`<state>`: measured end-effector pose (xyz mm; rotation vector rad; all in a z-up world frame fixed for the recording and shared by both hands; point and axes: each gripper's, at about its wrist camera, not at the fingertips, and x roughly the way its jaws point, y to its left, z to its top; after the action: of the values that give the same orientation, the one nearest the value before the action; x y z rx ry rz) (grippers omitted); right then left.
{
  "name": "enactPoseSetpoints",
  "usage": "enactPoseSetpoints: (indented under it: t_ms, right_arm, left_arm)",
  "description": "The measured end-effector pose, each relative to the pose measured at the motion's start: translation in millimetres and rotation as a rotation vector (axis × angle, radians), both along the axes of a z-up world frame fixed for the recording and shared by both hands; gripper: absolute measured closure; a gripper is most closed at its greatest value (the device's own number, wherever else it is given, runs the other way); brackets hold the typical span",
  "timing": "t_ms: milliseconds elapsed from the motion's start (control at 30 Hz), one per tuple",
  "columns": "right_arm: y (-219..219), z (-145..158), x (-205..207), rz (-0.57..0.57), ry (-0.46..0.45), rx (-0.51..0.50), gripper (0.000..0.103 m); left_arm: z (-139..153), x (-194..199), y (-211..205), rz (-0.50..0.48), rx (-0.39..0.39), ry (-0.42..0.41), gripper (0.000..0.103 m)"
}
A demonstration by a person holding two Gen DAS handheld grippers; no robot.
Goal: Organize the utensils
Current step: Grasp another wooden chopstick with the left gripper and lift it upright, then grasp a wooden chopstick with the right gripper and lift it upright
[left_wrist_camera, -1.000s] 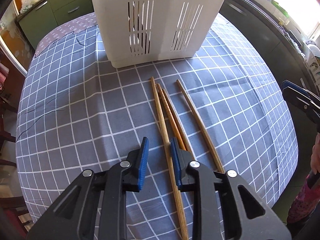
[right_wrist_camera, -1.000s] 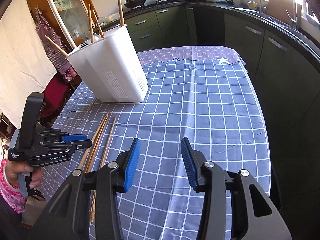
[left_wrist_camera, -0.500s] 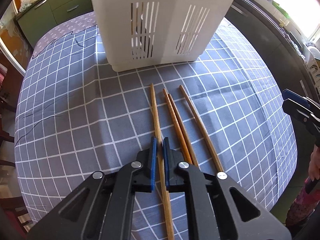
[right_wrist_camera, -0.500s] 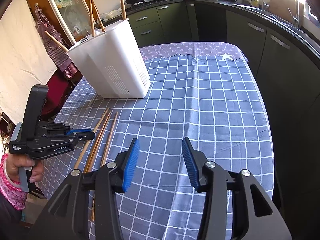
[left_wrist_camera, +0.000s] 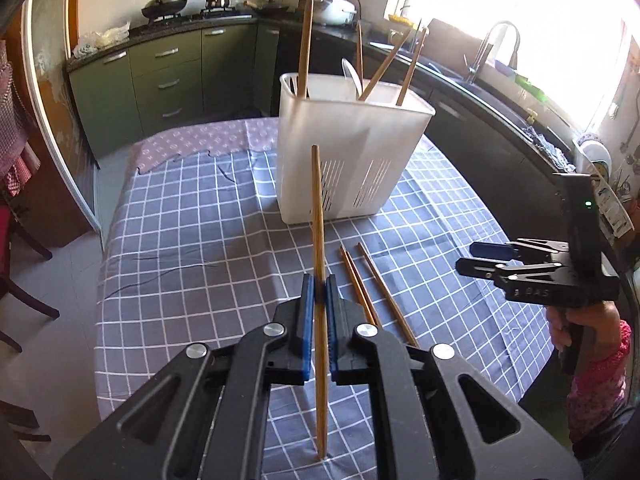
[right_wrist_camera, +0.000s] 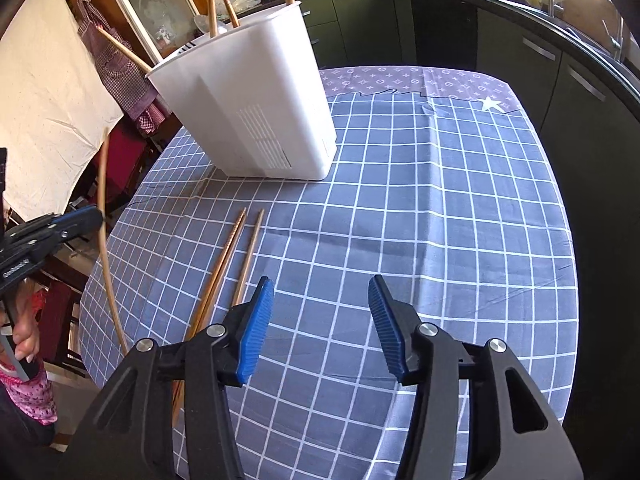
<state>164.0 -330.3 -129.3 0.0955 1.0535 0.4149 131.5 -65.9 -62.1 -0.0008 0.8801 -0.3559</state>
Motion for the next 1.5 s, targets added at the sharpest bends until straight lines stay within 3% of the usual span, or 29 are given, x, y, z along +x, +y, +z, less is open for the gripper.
enactPoseSetpoints:
  t_ms: [233,367,500,733,833,900,1067,1200,1500]
  right_arm:
    - [52,-7,16,0.088,0.037,-0.085,0.053]
    - [78,-20,26,0.113,0.08,-0.116,0.064]
    - [94,-29,32,0.126,0.108,-0.158,0.07]
    - [107,-39,33,0.13,0.127,-0.205,0.071]
    - [113,-39,33,0.129,0.103,-0.247,0.081]
    - [115,-40,33,0.133,0.093,-0.256,0.093]
    - [110,-37,34,0.126,0.093,-0.217,0.096]
    - [93,-14,27,0.105,0.046,-0.151,0.097]
    - [42,75,-30,0.065,-0.165,0.03,0.097]
  left_arm:
    - [18,-36,15,-0.01,-0.019,-0.083,0.097]
    - [19,-45,21,-0.009,-0.031,-0.103,0.097]
    - [20,-53,26,-0.012,-0.039,-0.113,0.097]
    - [21,-58,28,-0.027,-0.045,-0.123,0.097]
    - [22,-60,29,-0.034,-0.046,-0.124,0.097]
    - [22,-61,29,-0.036,-0.044,-0.126,0.097]
    - [23,-62,30,-0.034,-0.043,-0.128,0.097]
    - [23,-62,30,-0.035,-0.039,-0.128,0.097]
    - [25,-66,29,-0.04,-0.029,-0.133,0.097]
